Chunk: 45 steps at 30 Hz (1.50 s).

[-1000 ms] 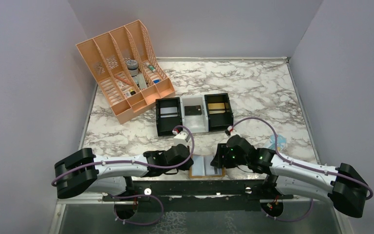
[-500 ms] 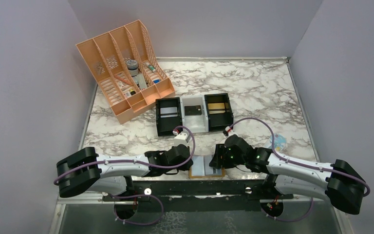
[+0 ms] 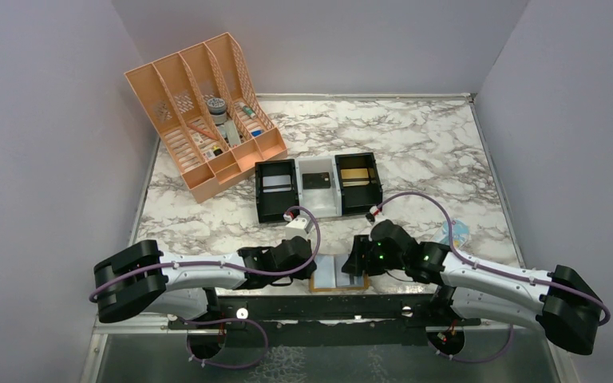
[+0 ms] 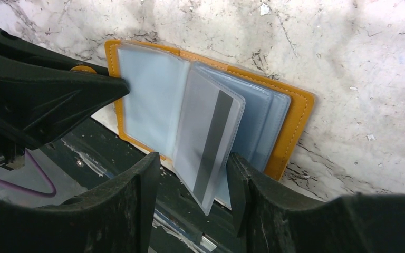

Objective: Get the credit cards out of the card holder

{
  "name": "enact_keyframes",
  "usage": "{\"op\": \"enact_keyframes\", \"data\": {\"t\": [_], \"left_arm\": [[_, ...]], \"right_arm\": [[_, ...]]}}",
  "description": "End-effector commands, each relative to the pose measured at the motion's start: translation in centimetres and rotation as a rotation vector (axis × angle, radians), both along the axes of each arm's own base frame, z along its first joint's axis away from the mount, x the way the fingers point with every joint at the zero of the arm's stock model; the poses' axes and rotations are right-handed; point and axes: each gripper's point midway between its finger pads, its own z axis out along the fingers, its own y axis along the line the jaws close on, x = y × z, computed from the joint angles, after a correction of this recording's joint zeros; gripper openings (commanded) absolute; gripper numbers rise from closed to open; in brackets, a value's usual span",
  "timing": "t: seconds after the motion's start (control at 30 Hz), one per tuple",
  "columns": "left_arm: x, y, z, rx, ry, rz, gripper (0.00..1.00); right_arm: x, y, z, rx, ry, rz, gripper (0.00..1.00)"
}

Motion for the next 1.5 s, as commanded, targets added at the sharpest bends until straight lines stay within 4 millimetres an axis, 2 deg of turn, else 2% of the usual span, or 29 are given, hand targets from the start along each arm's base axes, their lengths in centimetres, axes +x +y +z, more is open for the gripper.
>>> {"op": "enact_keyframes", "data": {"t": [0.0, 0.33, 0.53, 0.7, 0.93, 1.2, 1.3, 1.47], "left_arm": [[0.1, -0.6, 0.4, -0.004, -0.012, 0.000, 0.07], [0.2, -0.4, 0.5, -0.010, -0.016, 0.008, 0.05], [0.2, -0.3, 0.4, -0.009, -0.017, 0.009, 0.05], [0.2, -0.3, 0.5, -0.011, -0.019, 0.010, 0.05], [0.4, -0.1, 0.6, -0.014, -0.027, 0.023, 0.05], [0.8, 0.5, 1.2, -0.036, -0.046, 0.063, 0.10], [0.9, 1.0, 1.4, -0.036, -0.053, 0.079, 0.13], [1.1, 1.9, 1.8, -0.025, -0.063, 0.107, 0.17]], "right_arm": [[-0.1, 1.2, 1.6, 0.057, -0.020, 0.046, 0.49], [0.1, 1.2, 2.0, 0.068, -0.034, 0.037, 0.40], [0.1, 1.5, 2.6, 0.113, -0.040, 0.028, 0.15], [0.2, 2.0, 3.2, 0.141, -0.048, 0.034, 0.06], [0.4, 4.2, 4.8, 0.206, -0.057, 0.092, 0.12], [-0.3, 7.6, 6.2, 0.286, -0.022, 0.238, 0.28], [0.4, 7.5, 6.3, 0.255, -0.045, 0.218, 0.31], [2.2, 5.8, 6.0, 0.174, -0.112, 0.118, 0.34]]}}
